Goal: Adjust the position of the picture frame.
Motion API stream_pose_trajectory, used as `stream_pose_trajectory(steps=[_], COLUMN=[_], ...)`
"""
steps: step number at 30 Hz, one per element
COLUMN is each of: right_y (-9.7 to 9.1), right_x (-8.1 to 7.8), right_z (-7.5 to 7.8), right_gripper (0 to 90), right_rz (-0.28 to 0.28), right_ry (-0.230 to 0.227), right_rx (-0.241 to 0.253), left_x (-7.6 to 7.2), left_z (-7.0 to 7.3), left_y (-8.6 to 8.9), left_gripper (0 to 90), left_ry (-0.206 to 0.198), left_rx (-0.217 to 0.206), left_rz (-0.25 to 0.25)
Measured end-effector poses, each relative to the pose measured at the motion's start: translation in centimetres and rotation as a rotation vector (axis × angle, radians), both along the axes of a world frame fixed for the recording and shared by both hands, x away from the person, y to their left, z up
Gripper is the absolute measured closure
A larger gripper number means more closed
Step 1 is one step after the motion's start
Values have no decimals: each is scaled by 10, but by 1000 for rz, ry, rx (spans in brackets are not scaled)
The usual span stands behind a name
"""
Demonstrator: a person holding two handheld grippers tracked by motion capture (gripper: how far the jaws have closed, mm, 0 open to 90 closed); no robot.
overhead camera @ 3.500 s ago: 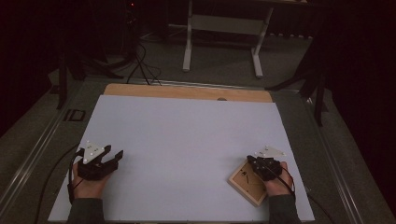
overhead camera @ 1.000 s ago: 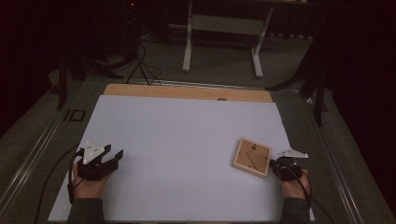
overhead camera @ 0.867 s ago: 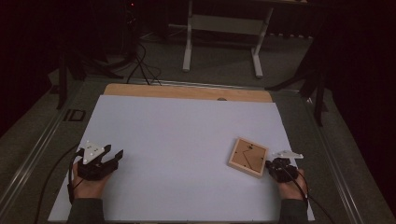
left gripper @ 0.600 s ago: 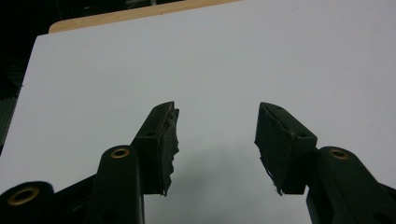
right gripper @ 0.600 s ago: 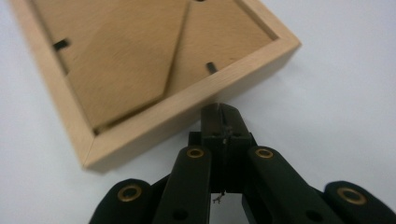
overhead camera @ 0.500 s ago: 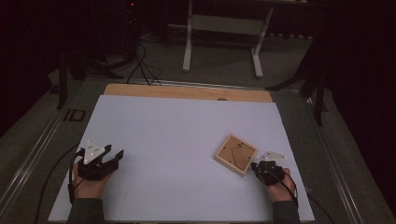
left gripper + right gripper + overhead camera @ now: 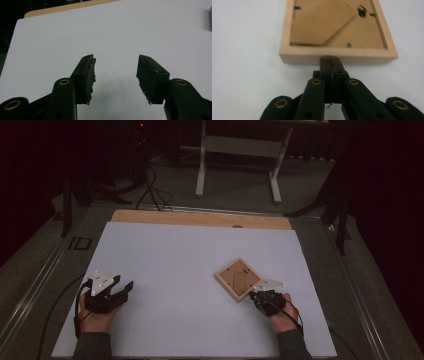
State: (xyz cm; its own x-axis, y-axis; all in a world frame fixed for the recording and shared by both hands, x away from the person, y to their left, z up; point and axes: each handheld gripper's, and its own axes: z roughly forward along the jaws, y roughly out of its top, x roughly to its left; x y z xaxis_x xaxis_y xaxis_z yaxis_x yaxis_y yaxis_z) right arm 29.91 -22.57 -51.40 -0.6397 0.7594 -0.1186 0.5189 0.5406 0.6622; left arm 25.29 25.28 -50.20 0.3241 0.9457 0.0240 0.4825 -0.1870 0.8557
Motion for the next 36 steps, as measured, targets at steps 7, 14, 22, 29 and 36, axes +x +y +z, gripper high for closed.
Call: stream_pose_trajectory(steps=[7,14,22,29,36], right_y=[21,11,-22,-28,-26], right_x=[7,27,55,63,62], right_z=[9,15,15,8,3], right_gripper=[900,900,900,900,900], right_rz=[43,-38,-222,-249,-239], right_ry=[-32,-62,-73,-41,-25], right_rx=[19,52,77,73,50], left_x=[0,0,0,0,0], left_z=[0,1,0,0,1], left_y=[0,1,0,-1,-1], left_gripper=[480,480,479,480,480], left_ry=[-1,-2,0,0,0], left_rx=[0,-3,0,2,1], left_rz=[-3,-2,-4,-7,-9])
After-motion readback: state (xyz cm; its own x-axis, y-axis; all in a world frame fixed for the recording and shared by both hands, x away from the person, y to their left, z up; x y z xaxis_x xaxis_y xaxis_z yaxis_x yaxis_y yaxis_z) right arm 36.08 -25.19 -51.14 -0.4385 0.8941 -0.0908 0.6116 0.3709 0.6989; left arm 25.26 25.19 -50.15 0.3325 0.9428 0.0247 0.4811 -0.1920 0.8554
